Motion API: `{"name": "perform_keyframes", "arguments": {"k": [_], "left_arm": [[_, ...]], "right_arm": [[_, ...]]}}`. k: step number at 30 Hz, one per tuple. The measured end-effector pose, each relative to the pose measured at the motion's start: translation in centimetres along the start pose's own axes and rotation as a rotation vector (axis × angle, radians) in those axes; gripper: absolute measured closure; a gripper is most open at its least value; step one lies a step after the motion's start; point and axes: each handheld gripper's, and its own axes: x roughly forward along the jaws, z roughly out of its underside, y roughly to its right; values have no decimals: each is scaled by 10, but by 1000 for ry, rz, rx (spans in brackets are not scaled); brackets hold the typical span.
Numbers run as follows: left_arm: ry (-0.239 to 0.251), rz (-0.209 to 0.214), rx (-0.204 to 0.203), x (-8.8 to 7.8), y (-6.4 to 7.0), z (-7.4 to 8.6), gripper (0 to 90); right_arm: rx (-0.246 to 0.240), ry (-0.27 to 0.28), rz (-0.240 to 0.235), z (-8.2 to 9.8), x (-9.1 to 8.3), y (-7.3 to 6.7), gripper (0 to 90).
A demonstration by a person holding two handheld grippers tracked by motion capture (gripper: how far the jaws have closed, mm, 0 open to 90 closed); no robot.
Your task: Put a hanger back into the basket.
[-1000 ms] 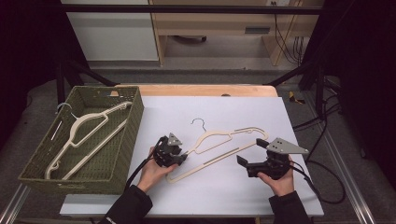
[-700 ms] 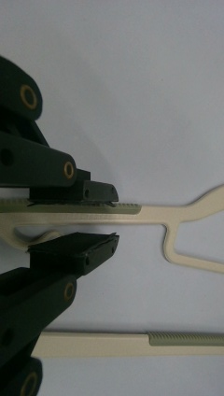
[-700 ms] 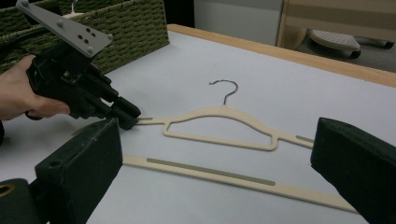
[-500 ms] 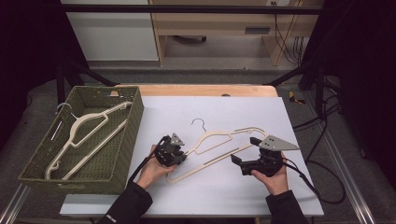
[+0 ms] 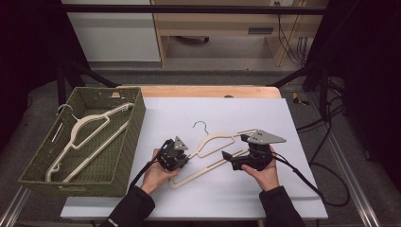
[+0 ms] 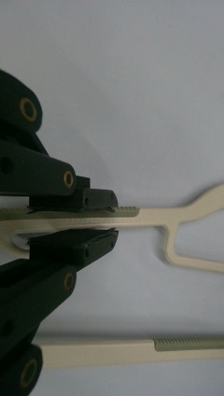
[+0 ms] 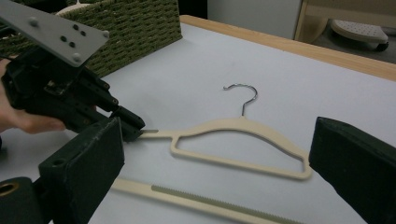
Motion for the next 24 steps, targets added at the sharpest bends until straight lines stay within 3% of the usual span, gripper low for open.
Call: {"name": "perform_keyframes", "arguments": {"k": [12, 18, 21, 22, 24], "left_arm": [[91, -59, 29, -39, 14, -4, 794], [120, -81, 46, -49, 21, -8, 795], [132, -91, 53, -54, 23, -9, 795], [116, -94, 78, -58, 21, -9, 795], [131, -94, 66, -59, 23, -9, 795]], "right_arm": [[26, -31, -12, -17, 46, -6, 90], [54, -61, 2, -25, 70, -4, 122], [40, -83, 24, -26, 81, -1, 147], [45, -91, 31, -27, 84, -1, 153], [58, -95, 37, -28, 88, 1, 172]]}}
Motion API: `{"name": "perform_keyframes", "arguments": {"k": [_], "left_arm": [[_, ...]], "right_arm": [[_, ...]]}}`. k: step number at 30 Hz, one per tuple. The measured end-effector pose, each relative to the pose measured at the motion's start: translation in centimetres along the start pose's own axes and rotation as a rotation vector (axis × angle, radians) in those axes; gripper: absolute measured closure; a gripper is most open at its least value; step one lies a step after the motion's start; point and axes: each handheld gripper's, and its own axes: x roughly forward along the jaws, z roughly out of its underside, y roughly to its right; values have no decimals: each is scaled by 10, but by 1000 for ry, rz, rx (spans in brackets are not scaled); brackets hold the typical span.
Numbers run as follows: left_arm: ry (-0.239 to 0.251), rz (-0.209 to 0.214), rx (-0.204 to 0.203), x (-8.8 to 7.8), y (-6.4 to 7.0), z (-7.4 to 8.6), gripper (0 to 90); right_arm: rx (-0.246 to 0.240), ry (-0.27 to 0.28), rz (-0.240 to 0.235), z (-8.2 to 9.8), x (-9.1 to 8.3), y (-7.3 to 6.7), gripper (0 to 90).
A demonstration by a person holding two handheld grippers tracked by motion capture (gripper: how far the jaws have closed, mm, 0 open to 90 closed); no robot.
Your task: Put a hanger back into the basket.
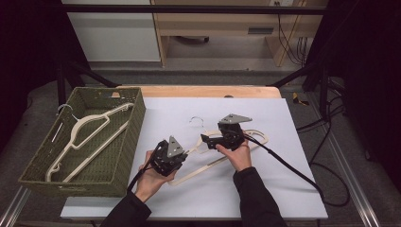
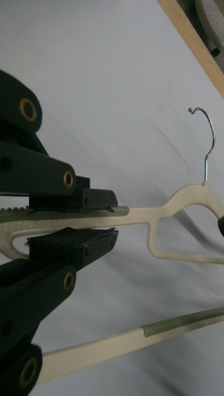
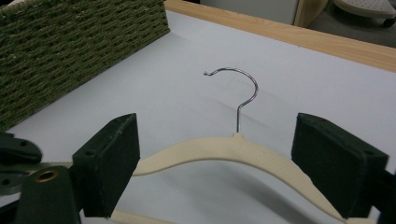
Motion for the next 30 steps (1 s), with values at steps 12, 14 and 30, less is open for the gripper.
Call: {"name": "perform_keyframes", "arguments": {"k": [12, 14, 30], "left_arm": [[7, -10, 20, -6, 3, -3, 795], [11, -11, 13, -6, 3, -3, 795], [18, -13, 9, -4, 6, -2, 796]], "right_arm": [[22, -36, 24, -14, 21, 11, 322], [21, -49, 28, -15, 26, 11, 350], [35, -162, 54, -9, 60, 18, 644]]}}
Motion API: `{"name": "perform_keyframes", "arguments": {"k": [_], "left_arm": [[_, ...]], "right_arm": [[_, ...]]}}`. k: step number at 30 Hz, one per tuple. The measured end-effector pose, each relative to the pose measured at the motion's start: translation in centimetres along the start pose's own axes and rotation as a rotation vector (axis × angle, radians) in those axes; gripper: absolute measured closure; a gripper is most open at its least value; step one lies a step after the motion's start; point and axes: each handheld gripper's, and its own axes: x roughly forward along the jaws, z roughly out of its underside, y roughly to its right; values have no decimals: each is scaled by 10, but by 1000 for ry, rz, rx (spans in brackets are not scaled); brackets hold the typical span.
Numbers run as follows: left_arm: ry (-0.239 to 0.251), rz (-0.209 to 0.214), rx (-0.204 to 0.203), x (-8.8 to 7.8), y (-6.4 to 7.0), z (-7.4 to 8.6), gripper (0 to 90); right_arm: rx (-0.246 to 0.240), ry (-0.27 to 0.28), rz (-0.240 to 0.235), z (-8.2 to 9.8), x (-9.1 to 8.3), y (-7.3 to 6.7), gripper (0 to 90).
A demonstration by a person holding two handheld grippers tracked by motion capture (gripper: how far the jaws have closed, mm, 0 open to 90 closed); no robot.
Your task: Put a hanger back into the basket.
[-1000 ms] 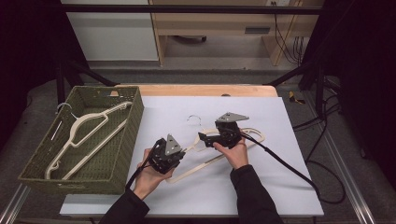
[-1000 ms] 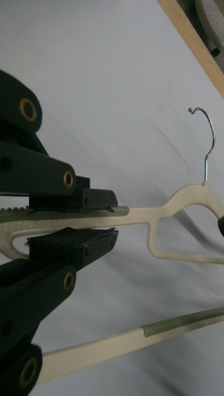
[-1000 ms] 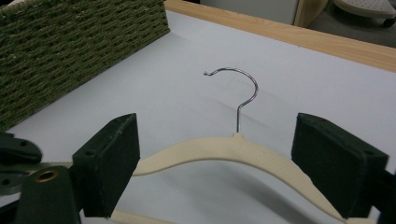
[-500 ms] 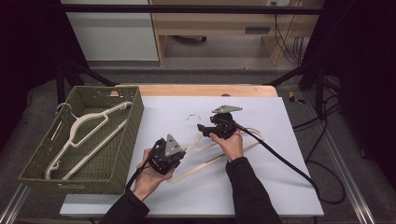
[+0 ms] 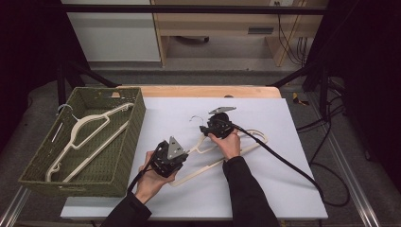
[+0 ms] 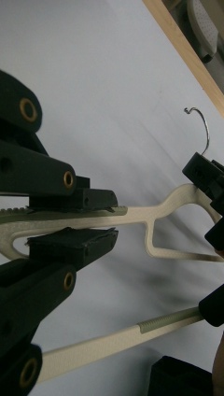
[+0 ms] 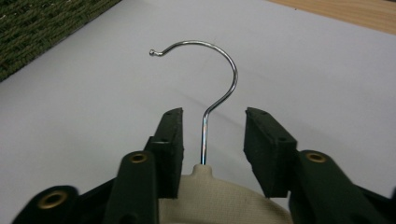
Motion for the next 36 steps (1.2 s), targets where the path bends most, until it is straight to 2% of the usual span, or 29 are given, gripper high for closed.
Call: {"name": "perform_keyframes", "arguments": {"k": [1, 4, 5, 6, 9, 10, 11, 15, 19, 21, 24, 27, 29, 31, 33, 35, 36], "left_arm": [[-14, 2, 18, -1, -1, 0, 795], [-5, 5, 8, 0, 0, 1, 796], [2, 7, -3, 1, 2, 1, 795], [-1, 5, 0, 1, 2, 1, 795], [-8, 11, 10, 1, 2, 2, 795], [-2, 16, -4, 3, 4, 3, 795], [-11, 19, 1, 3, 4, 4, 795], [-19, 15, 4, 6, 7, 9, 795], [-47, 13, 27, 7, 9, 13, 793], [-45, 18, 1, 9, 10, 16, 793], [-53, 23, -5, 13, 9, 21, 792], [-72, 38, -28, 19, 9, 26, 793], [-71, 39, -34, 23, 9, 28, 794], [-64, 43, -34, 23, 8, 28, 794], [-57, 43, -24, 22, 7, 27, 793], [-51, 71, -44, 22, 6, 26, 787], [-43, 71, -52, 22, 5, 24, 748]], "right_arm": [[2, -6, -4, 0, 0, 0, 665], [13, -27, -26, -1, 0, 2, 759], [26, -36, -42, -1, 0, 2, 815], [37, -42, -56, -1, -1, 1, 834], [45, -52, -52, -1, -2, 2, 843], [49, -53, -50, -1, -2, 1, 848], [49, -49, -40, -1, -3, 0, 891], [46, -49, -31, -1, -6, -2, 893], [44, -27, -18, 0, -12, -6, 894], [41, -8, -9, 1, -16, -9, 895], [28, 22, 0, 1, -23, -12, 896], [21, 53, -1, 4, -29, -14, 896], [14, 66, -3, 6, -32, -16, 896], [-7, 73, 15, 9, -34, -17, 896], [-2, 86, 9, 11, -36, -16, 896], [-3, 102, 2, 12, -39, -15, 896], [-4, 110, 1, 13, -40, -15, 895]]}}
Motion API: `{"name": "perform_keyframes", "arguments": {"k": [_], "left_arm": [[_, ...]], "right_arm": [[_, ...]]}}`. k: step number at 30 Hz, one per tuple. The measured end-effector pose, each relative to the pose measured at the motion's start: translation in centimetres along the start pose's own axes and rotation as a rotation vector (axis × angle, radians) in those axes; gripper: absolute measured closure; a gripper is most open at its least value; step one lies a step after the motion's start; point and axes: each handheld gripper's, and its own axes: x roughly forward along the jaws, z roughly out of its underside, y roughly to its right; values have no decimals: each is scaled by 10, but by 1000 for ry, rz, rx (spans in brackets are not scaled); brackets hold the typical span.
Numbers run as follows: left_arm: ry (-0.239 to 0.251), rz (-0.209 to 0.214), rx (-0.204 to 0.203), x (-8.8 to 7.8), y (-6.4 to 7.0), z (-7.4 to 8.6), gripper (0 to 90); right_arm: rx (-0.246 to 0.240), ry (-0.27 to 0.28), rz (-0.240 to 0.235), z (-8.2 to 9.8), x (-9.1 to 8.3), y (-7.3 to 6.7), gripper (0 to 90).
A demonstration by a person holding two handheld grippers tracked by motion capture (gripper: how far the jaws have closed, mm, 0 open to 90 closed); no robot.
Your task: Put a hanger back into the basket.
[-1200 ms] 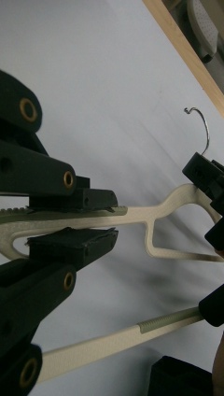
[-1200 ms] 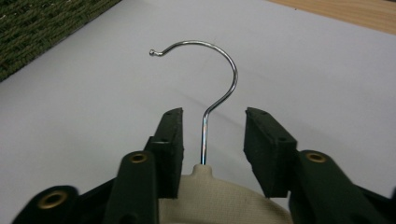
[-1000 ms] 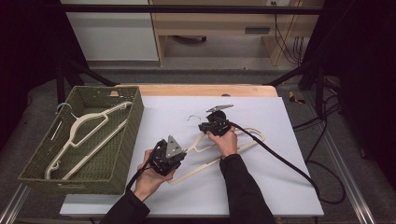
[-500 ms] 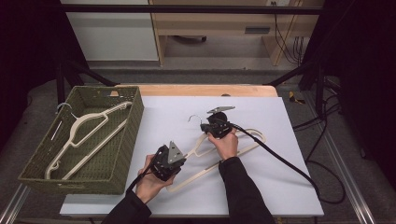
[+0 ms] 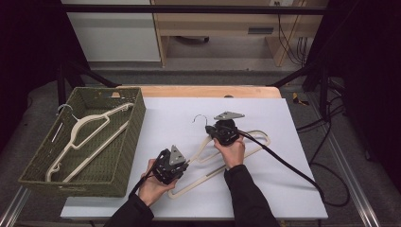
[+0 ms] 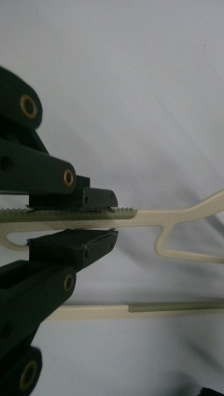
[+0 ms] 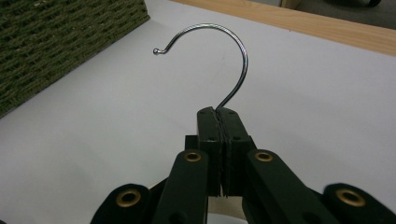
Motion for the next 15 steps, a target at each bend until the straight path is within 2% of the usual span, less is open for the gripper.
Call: {"name": "perform_keyframes", "arguments": {"k": [5, 8, 10, 12, 13, 15], "left_arm": [[55, 68, -38, 4, -7, -13, 537], [76, 108, -64, 10, -11, -22, 474], [81, 133, -83, 16, -12, -29, 469], [82, 149, -82, 23, -12, -36, 482], [78, 150, -84, 26, -13, -38, 513], [78, 179, -107, 32, -15, -41, 562]], "right_arm": [[-9, 28, -8, 1, -9, -1, 895], [-25, 42, -17, 1, -14, -1, 895], [-31, 51, -25, 1, -18, -1, 895], [-27, 62, -29, 2, -21, -2, 895], [-33, 72, -35, 2, -22, -2, 895], [-38, 77, -43, 3, -24, -2, 894]]}}
